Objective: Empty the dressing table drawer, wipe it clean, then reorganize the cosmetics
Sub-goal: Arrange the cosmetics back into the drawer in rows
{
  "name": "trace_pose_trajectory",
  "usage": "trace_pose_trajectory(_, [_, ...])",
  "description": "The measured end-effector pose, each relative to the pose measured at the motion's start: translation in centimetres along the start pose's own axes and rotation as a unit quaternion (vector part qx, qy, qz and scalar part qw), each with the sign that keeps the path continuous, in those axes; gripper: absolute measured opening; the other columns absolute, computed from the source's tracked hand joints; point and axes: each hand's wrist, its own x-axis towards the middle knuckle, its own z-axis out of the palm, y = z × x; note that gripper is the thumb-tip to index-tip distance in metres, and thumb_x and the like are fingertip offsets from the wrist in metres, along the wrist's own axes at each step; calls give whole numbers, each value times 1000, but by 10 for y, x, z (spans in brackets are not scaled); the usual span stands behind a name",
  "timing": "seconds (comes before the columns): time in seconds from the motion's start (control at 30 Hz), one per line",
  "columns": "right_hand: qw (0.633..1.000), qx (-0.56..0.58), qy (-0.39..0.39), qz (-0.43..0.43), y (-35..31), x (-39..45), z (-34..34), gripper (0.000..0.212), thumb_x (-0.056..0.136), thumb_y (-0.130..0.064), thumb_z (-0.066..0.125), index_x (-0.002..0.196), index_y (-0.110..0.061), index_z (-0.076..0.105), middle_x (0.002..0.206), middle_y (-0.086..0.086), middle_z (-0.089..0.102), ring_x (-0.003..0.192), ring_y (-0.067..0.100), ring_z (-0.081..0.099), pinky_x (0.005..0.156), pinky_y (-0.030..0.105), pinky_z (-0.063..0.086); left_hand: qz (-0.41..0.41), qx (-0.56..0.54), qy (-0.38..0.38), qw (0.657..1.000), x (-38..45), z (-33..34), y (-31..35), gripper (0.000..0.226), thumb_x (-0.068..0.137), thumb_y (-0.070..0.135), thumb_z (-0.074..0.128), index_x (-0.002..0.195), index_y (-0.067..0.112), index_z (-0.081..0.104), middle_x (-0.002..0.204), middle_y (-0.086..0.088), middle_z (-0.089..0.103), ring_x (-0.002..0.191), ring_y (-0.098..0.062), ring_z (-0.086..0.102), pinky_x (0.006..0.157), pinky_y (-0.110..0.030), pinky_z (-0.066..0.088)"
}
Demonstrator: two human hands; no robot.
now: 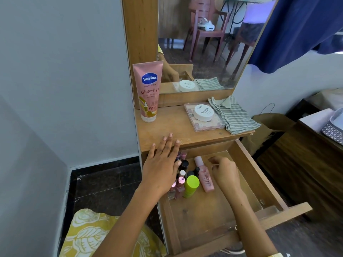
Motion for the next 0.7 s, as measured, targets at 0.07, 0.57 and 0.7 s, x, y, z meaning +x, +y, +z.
trace_pose_trajectory(0.07, [996, 1, 78, -33, -9, -7, -8, 24, 89, -11, 54, 107, -17, 68, 101, 7, 70, 91, 25, 64, 77, 40, 54, 0, -1, 1, 1000, 0, 0, 0, 58, 101, 38, 18, 144, 23, -20, 151, -1, -28, 140, -16, -24, 109, -37, -16])
trace_pose_trajectory(0.57, [973, 11, 131, -191, -92, 55, -23, 36, 89, -23, 60, 123, -13, 52, 146, 17, 35, 122, 36, 47, 98, 43, 40, 5, -12, -10, 1000, -1, -3, 0, 58, 102, 35, 20, 146, 23, -17, 151, 0, -29, 139, -15, -25, 112, -37, -14])
trace_pose_trajectory(0.7, [957, -10, 82, -277, -100, 41, -12, 28, 90, -17, 58, 118, -11, 58, 145, 16, 41, 123, 34, 48, 103, 43, 39, 5, -12, -6, 1000, -1, -3, 0, 59, 102, 36, 20, 145, 22, -17, 151, 0, -28, 139, -16, -25, 111, -37, -15])
